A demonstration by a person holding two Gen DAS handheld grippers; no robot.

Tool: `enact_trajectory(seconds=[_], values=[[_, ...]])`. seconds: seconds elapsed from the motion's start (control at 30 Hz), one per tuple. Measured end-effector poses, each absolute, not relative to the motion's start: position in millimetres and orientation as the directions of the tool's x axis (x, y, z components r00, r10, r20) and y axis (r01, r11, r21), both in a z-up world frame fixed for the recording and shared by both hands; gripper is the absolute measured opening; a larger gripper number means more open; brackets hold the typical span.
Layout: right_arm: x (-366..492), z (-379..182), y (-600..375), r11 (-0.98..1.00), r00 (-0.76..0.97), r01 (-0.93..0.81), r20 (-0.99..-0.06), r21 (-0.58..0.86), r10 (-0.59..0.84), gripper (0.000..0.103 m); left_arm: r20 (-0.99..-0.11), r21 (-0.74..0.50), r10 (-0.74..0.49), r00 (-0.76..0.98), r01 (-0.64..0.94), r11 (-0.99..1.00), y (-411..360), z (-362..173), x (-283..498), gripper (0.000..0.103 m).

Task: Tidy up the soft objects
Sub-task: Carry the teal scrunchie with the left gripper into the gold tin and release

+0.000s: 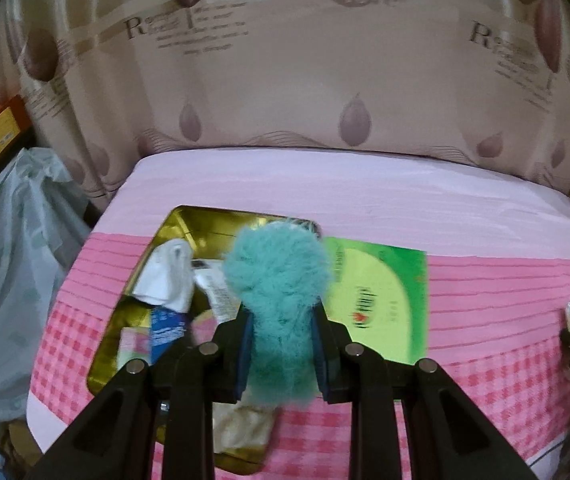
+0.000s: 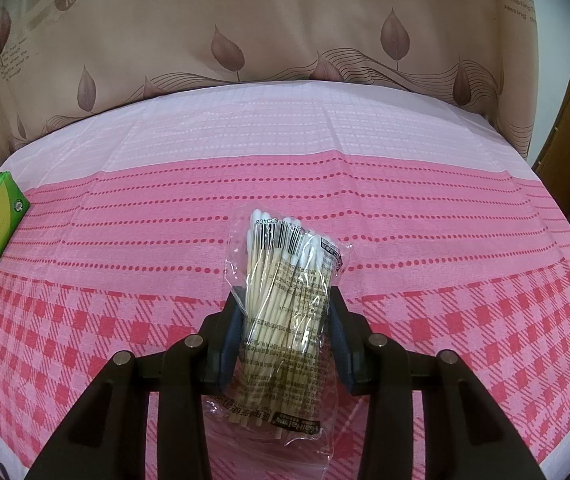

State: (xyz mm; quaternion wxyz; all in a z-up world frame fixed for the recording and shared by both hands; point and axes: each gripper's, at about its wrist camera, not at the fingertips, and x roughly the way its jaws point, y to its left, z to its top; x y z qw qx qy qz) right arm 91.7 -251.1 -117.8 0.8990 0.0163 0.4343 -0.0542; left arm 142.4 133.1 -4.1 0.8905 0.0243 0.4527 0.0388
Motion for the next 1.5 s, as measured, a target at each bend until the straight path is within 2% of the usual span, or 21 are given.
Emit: enact_trajectory(seconds=[0.43, 0.7, 0.9, 1.2, 1.5], values=[[91.7, -118.0, -250.7, 0.993, 0.617, 0.112, -0.783, -0.021, -0.086, 0.039, -0.817, 0.077, 0.145, 0.558, -0.144, 0.987, 188.3, -10.6, 168.2, 0.026], [91.7, -118.2, -250.3, 0.993, 0.617, 0.114, -0.782, -0.022, -0.089, 0.039, -0.847, 0.071, 0.154, 0.509, -0.179, 0.981, 210.4, -34.6, 182.6, 0.026], [91.6, -118.3, -250.4, 0.993, 0.617, 0.114, -0.782, -0.024, -0.09, 0.039, -0.864, 0.067, 0.145, 0.482, -0.175, 0.982, 214.8, -49.5, 186.9, 0.03], [91.6, -118.2, -249.9, 0.993, 0.616, 0.115, -0.782, -0.026, -0.092, 0.039, -0.858, 0.09, 0.165, 0.486, -0.174, 0.981, 216.0, -48.5, 188.3, 0.046], [91.8, -118.5, -249.6, 0.993, 0.616, 0.117, -0.782, -0.028, -0.094, 0.039, -0.83, 0.074, 0.158, 0.535, -0.174, 0.982, 215.7, -21.4, 173.0, 0.047]])
